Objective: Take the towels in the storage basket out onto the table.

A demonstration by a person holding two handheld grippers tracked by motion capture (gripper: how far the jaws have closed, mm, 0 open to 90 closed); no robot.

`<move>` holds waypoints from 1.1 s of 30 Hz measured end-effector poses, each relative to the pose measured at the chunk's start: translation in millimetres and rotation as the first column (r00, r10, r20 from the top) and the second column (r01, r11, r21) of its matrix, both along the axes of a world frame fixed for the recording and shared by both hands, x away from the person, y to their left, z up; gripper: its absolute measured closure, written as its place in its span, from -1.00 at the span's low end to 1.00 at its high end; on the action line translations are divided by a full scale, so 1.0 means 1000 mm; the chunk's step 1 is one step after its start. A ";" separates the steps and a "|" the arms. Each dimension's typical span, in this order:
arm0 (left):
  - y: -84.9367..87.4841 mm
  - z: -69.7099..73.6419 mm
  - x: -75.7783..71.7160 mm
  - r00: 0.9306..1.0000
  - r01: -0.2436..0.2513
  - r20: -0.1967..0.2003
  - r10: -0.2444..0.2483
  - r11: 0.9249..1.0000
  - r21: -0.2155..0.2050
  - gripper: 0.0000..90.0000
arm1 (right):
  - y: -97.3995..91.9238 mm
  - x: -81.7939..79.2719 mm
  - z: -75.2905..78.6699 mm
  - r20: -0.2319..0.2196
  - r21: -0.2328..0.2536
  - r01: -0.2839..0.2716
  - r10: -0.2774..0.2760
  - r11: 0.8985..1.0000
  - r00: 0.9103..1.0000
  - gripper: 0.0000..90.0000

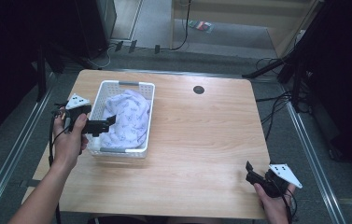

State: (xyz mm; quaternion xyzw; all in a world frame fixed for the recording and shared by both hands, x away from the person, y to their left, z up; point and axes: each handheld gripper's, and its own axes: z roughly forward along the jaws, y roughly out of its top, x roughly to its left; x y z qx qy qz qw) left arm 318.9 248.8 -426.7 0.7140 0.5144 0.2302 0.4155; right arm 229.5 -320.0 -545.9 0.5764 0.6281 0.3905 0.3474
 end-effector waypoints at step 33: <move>-0.020 -0.024 0.066 0.981 -0.037 -0.187 0.059 0.992 0.121 -1.00 | 0.000 0.000 0.000 -0.006 0.005 0.000 0.000 1.000 1.000 -0.71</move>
